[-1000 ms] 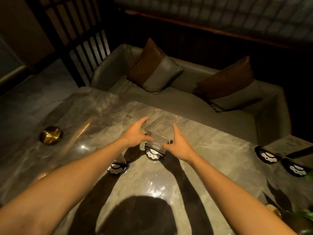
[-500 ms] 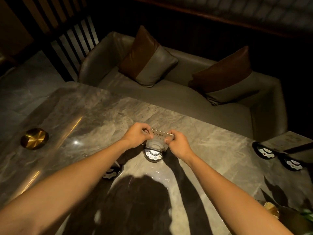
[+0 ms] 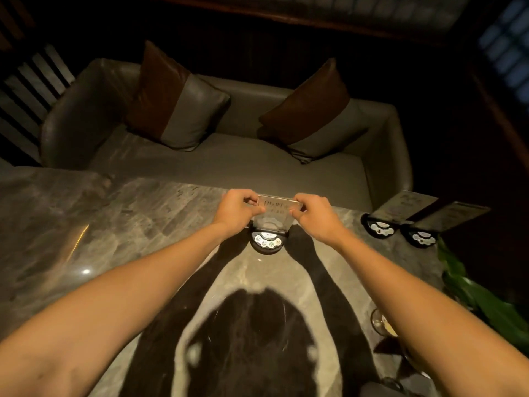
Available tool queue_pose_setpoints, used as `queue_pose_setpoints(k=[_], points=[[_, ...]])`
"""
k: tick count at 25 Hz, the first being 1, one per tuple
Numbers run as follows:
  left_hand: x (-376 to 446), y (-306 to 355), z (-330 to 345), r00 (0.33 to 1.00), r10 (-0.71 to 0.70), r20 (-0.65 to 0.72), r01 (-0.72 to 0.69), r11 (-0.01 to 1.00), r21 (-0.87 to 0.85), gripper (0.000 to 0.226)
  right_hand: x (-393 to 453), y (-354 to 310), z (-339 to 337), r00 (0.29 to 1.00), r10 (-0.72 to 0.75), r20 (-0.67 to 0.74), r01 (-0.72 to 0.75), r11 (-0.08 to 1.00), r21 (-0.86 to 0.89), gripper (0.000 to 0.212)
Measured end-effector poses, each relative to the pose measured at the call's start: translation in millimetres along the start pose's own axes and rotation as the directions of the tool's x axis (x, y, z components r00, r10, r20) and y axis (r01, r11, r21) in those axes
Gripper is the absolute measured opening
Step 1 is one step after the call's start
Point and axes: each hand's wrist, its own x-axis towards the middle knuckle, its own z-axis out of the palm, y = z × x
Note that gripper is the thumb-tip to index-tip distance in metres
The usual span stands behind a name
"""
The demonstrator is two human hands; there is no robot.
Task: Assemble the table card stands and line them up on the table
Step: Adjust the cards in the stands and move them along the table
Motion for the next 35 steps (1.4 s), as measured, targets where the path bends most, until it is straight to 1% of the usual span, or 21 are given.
queue_pose_setpoints(k=[3, 6, 8, 10, 17, 19, 21, 24, 26, 28, 30, 31, 33, 35], points=[[23.3, 30.0, 41.5, 1.000, 0.012, 0.008, -0.012, 1.000, -0.001, 0.017, 1.3, 37.7, -31.2, 0.999, -0.008, -0.049, 0.002, 0.993, -0.117, 0.004], [43.3, 54.1, 77.8, 0.999, 0.043, -0.006, -0.043, 0.999, 0.012, 0.009, 6.1, 72.7, -57.1, 0.997, -0.042, -0.061, 0.030, 0.984, -0.175, 0.008], [55.1, 66.3, 100.5, 0.998, 0.056, -0.003, -0.056, 0.998, 0.007, 0.007, 11.5, 97.3, -69.7, 0.997, -0.042, -0.067, 0.029, 0.980, -0.198, 0.006], [65.2, 74.2, 119.7, 0.998, 0.060, 0.015, -0.060, 0.998, 0.000, 0.006, 17.1, 118.3, -79.0, 0.996, -0.034, -0.079, 0.017, 0.979, -0.205, 0.003], [98.5, 85.9, 171.3, 0.998, 0.044, 0.035, -0.045, 0.999, 0.022, 0.006, 35.6, 168.4, -97.8, 0.997, 0.011, -0.072, -0.026, 0.976, -0.218, 0.004], [105.2, 85.9, 181.9, 0.998, 0.045, 0.045, -0.046, 0.999, 0.029, 0.004, 37.1, 178.1, -100.1, 0.997, 0.031, -0.071, -0.044, 0.978, -0.201, 0.005], [108.2, 84.3, 190.4, 0.998, 0.035, 0.061, -0.036, 0.999, 0.020, 0.006, 36.9, 184.2, -100.7, 0.997, 0.048, -0.065, -0.060, 0.978, -0.199, 0.006], [112.3, 80.6, 201.5, 0.996, 0.019, 0.091, -0.017, 1.000, -0.026, 0.006, 38.5, 191.9, -101.2, 0.996, 0.077, -0.052, -0.085, 0.979, -0.185, 0.007], [114.7, 79.1, 203.7, 0.994, 0.006, 0.106, -0.003, 1.000, -0.025, 0.005, 39.5, 192.9, -102.5, 0.994, 0.095, -0.047, -0.102, 0.981, -0.166, 0.009], [113.8, 79.1, 202.2, 0.990, -0.008, 0.140, 0.009, 1.000, -0.011, 0.018, 38.8, 191.8, -104.2, 0.993, 0.114, -0.011, -0.114, 0.980, -0.165, 0.013], [106.6, 82.8, 195.4, 0.982, 0.000, 0.190, -0.005, 1.000, 0.026, 0.037, 35.8, 188.7, -105.9, 0.990, 0.135, 0.041, -0.128, 0.981, -0.149, 0.023], [100.9, 86.0, 189.5, 0.977, 0.008, 0.214, -0.017, 0.999, 0.041, 0.042, 33.3, 185.3, -107.4, 0.988, 0.147, 0.055, -0.138, 0.980, -0.142, 0.030], [87.3, 93.5, 173.5, 0.968, 0.008, 0.249, -0.024, 0.998, 0.059, 0.052, 28.9, 174.9, -111.1, 0.986, 0.160, 0.049, -0.149, 0.972, -0.182, 0.045], [72.7, 98.4, 151.5, 0.969, 0.004, 0.245, -0.028, 0.995, 0.094, 0.062, 25.7, 157.4, -115.1, 0.991, 0.135, 0.020, -0.126, 0.959, -0.253, 0.054]])
